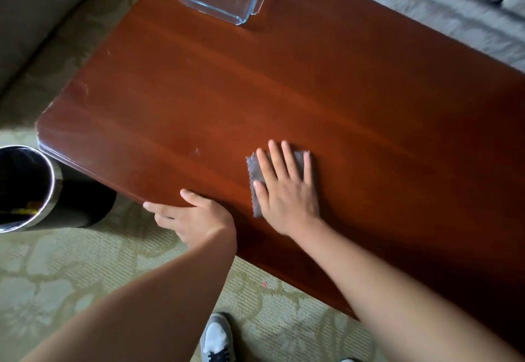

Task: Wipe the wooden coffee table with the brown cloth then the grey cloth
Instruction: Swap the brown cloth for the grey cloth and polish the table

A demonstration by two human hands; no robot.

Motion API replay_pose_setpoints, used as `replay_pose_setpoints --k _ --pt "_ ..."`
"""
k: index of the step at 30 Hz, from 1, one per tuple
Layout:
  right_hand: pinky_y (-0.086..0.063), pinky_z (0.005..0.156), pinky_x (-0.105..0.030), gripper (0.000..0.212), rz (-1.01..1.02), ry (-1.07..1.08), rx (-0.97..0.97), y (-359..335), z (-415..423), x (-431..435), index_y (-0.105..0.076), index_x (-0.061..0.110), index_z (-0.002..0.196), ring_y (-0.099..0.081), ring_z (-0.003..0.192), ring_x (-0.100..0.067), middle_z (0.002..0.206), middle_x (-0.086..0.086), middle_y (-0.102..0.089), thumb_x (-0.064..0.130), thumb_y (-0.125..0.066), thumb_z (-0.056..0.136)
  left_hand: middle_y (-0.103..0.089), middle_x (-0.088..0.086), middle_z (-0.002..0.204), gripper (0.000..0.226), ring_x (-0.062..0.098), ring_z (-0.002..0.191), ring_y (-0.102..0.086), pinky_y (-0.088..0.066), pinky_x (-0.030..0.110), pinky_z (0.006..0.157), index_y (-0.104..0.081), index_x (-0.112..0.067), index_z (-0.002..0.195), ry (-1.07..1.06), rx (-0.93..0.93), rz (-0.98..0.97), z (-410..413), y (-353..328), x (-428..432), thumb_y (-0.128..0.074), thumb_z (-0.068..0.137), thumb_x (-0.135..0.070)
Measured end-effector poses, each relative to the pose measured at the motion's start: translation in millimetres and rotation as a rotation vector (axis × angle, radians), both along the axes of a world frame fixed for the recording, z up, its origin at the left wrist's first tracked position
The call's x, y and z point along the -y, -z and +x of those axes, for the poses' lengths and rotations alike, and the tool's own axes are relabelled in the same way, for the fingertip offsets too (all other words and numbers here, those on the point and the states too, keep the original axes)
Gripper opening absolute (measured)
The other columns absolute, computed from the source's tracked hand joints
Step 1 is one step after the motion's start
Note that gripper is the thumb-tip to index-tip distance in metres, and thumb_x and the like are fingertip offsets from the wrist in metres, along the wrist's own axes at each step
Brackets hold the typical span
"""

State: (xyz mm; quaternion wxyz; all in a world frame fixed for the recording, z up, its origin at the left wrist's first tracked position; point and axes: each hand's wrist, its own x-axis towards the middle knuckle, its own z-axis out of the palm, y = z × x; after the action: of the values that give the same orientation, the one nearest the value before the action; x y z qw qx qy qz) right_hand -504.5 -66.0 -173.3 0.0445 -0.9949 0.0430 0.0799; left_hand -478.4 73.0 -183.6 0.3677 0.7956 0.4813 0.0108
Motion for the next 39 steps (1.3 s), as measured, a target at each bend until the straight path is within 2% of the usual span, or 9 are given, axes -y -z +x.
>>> replay_pose_setpoints --k 3,8,15,20,23,25,29,36,39 --pt "-0.009 0.127 -0.062 0.068 -0.03 0.104 0.013 5 52 56 -0.018 0.025 0.167 -0.009 0.162 -0.028 0.175 -0.003 -0.014 0.053 -0.019 0.105 -0.024 0.005 0.168 0.073 0.047 0.116 -0.063 -0.045 0.054 0.097 0.002 -0.023 0.167 -0.01 -0.008 0.006 1 2 0 -0.028 0.108 -0.053" --pt "-0.001 0.127 -0.063 0.067 0.019 0.509 -0.066 2 107 130 -0.001 0.024 0.168 0.006 0.162 -0.028 0.176 -0.006 0.004 0.053 -0.011 0.108 -0.025 0.005 0.167 0.072 0.046 0.115 -0.062 -0.044 0.053 0.097 0.001 -0.023 0.167 -0.021 -0.015 -0.011 3 -3 2 -0.031 0.109 -0.049" --pt "-0.015 0.126 -0.064 0.072 0.036 0.054 0.094 0 -9 13 -0.036 0.003 0.157 -0.02 0.159 -0.034 0.171 -0.019 -0.021 0.049 -0.039 0.102 -0.02 0.0 0.168 0.072 0.041 0.126 -0.059 -0.045 0.058 0.099 0.007 -0.033 0.164 -0.008 -0.05 -0.106 1 -10 -4 -0.027 0.105 -0.056" --pt "-0.019 0.123 -0.07 0.074 -0.04 -0.144 -0.048 -4 -74 -33 -0.026 0.0 0.162 -0.011 0.162 -0.029 0.172 -0.015 -0.018 0.049 -0.028 0.107 -0.022 0.0 0.172 0.065 0.036 0.143 -0.047 -0.033 0.053 0.116 0.007 -0.039 0.165 -0.048 0.01 -0.325 3 -19 -30 -0.02 0.108 -0.057" --pt "-0.022 0.121 -0.071 0.075 -0.08 -0.278 -0.069 -5 -69 -46 -0.027 0.001 0.162 -0.013 0.161 -0.03 0.173 -0.015 -0.017 0.049 -0.032 0.105 -0.042 0.006 0.163 0.063 0.032 0.147 -0.042 -0.027 0.042 0.121 -0.02 -0.029 0.166 -0.172 0.033 -0.461 34 -20 -78 -0.017 0.109 -0.057" --pt "-0.02 0.121 -0.071 0.075 -0.07 -0.342 -0.057 -5 -52 -55 -0.025 0.002 0.162 -0.013 0.161 -0.031 0.173 -0.015 -0.015 0.049 -0.032 0.105 -0.045 0.007 0.161 0.065 0.032 0.147 -0.042 -0.027 0.04 0.121 -0.035 -0.023 0.161 -0.259 0.053 -0.462 76 -26 -107 -0.017 0.11 -0.057" --pt "-0.012 0.124 -0.069 0.075 -0.056 -0.379 -0.046 -5 11 -84 -0.019 0.004 0.165 -0.008 0.162 -0.029 0.174 -0.014 -0.013 0.05 -0.027 0.106 -0.047 0.015 0.158 0.069 0.036 0.143 -0.045 -0.028 0.042 0.117 -0.041 -0.012 0.155 -0.433 0.026 -0.454 132 -32 -131 -0.017 0.11 -0.058" --pt "-0.007 0.126 -0.065 0.075 -0.062 -0.458 -0.006 3 190 -120 -0.014 0.011 0.166 -0.006 0.162 -0.026 0.175 -0.008 -0.012 0.053 -0.014 0.104 -0.062 0.017 0.14 0.068 0.042 0.128 -0.056 -0.037 0.048 0.107 -0.051 -0.014 0.143 -0.342 -0.083 -0.235 129 -21 -128 -0.012 0.109 -0.058" --pt "-0.002 0.127 -0.064 0.073 -0.064 -0.469 -0.052 -2 264 -134 -0.003 0.014 0.167 0.004 0.162 -0.023 0.176 -0.006 -0.001 0.053 -0.008 0.105 -0.063 0.018 0.135 0.068 0.042 0.125 -0.057 -0.038 0.049 0.105 -0.051 -0.015 0.142 -0.328 -0.071 -0.22 132 -21 -129 -0.011 0.109 -0.058"
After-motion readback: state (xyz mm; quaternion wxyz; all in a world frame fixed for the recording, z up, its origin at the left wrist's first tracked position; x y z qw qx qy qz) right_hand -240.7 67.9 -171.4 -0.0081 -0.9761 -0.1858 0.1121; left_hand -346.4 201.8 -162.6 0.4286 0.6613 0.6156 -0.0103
